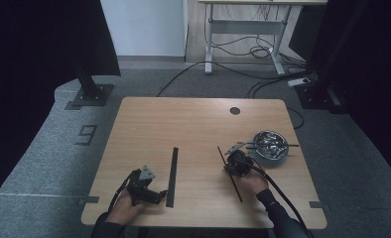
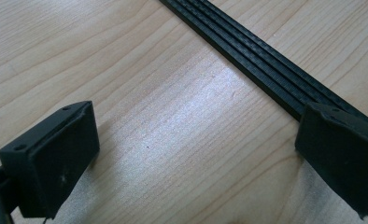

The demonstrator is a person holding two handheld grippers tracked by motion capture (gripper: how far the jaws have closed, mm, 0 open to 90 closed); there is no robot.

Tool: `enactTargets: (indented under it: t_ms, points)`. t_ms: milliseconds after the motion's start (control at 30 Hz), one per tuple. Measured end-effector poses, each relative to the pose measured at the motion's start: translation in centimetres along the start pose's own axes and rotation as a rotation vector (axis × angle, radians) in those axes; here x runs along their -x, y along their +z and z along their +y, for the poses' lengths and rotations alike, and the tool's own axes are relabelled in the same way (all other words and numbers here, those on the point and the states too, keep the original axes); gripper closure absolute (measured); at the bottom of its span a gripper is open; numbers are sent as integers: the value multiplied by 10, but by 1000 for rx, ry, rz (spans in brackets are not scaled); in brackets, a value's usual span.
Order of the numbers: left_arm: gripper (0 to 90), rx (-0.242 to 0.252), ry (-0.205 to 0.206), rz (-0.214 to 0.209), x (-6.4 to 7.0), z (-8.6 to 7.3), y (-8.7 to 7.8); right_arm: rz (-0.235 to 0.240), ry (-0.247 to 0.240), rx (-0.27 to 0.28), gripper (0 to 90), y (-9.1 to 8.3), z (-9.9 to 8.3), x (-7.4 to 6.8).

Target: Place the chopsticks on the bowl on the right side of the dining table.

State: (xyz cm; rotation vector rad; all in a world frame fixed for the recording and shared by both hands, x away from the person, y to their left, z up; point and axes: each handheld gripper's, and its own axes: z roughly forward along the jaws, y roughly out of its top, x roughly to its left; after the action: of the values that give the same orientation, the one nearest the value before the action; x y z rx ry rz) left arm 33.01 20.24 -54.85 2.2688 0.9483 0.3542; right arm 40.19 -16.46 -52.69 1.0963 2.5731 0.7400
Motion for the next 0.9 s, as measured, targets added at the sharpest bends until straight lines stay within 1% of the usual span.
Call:
enactTargets:
  t_ms: [67, 267, 567, 700, 767, 800, 833, 867, 900]
  points:
    - [0, 0, 0, 0, 0, 0, 0, -5, -1, -6, 813, -3, -5, 1]
    - [0, 0, 1, 0, 0, 0, 0, 15, 4, -23, 828, -14, -20, 7]
    - [0, 3, -2, 0, 0, 0, 0, 21, 8, -44, 831, -30, -43, 13]
    - [0, 3, -2, 0, 0, 0, 0, 26, 19, -61, 830, -36, -52, 19]
    - [0, 3, -2, 0, 0, 0, 0, 27, 25, -74, 804, -38, -54, 22]
    - [0, 3, -2, 0, 0, 0, 0, 21, 27, -85, 758, -39, -54, 23]
    - [0, 3, -2, 0, 0, 0, 0, 9, 24, -101, 690, -40, -54, 24]
    - [0, 2, -2, 0, 0, 0, 0, -11, 21, -112, 639, -41, -53, 24]
    - [0, 2, -2, 0, 0, 0, 0, -23, 22, -116, 617, -42, -53, 24]
